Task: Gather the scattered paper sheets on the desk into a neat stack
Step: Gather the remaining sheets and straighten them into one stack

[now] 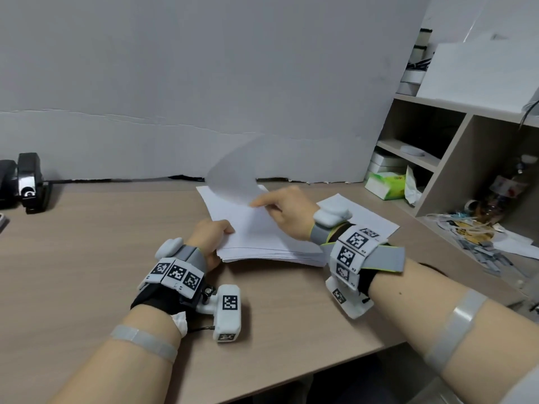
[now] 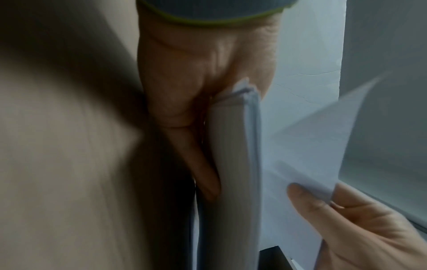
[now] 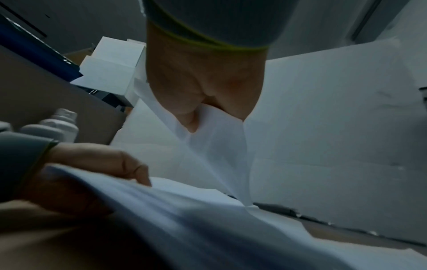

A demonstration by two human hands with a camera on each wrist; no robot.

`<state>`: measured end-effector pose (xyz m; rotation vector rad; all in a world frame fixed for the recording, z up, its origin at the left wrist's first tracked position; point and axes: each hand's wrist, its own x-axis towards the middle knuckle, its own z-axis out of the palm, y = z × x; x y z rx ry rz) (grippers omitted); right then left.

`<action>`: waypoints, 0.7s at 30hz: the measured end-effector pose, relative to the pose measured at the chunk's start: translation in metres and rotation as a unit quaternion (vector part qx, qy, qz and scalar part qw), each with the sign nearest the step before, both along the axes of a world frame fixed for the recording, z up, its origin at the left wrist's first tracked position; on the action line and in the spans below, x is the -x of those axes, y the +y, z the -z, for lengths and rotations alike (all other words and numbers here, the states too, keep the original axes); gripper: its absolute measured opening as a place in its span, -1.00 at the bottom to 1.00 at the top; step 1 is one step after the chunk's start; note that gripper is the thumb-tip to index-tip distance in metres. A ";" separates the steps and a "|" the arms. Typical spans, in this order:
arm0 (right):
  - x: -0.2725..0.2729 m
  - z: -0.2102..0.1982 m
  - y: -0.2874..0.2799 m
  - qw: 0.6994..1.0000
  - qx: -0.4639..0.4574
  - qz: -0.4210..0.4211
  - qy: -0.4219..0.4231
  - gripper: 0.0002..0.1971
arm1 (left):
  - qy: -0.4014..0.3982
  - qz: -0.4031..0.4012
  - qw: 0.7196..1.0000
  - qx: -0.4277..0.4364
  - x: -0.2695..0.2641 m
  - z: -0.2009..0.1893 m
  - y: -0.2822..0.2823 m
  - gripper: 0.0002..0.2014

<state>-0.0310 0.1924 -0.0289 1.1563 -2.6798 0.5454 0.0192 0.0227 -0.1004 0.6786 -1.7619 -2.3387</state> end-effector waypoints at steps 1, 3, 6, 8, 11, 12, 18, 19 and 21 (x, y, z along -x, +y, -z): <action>-0.001 0.007 -0.003 1.000 -0.016 -0.012 -0.014 -0.60 | 0.008 0.008 1.000 -0.014 0.000 0.001 -0.001 -0.88; -0.002 0.021 -0.008 0.998 -0.047 -0.028 -0.043 -0.57 | 0.042 0.051 0.996 -0.060 -0.001 0.003 -0.003 -0.70; -0.001 0.032 -0.011 0.994 -0.073 -0.025 -0.080 -0.47 | 0.112 0.108 0.979 -0.135 -0.010 -0.001 -0.001 -0.75; 0.001 0.035 -0.009 0.993 -0.077 -0.019 -0.089 -0.44 | 0.141 0.137 0.964 -0.178 -0.013 -0.004 -0.001 -0.68; 0.004 0.036 -0.005 0.991 -0.089 -0.020 -0.094 -0.43 | 0.145 0.170 0.946 -0.233 -0.014 -0.010 -0.009 -0.41; 0.004 0.035 -0.003 0.990 -0.095 -0.016 -0.101 -0.43 | 0.139 0.182 0.939 -0.257 -0.013 -0.010 -0.012 -0.25; 0.001 0.027 0.011 0.982 -0.150 0.009 -0.115 -0.27 | 0.065 0.170 0.944 -0.277 -0.016 -0.010 -0.024 -0.23; 0.005 0.024 0.016 0.983 -0.139 0.030 -0.119 -0.27 | 0.038 0.155 0.956 -0.246 -0.015 -0.009 -0.023 -0.42; 0.014 0.017 0.027 0.979 -0.121 0.114 -0.120 -0.33 | -0.005 0.123 0.974 -0.192 -0.013 -0.007 -0.019 -0.66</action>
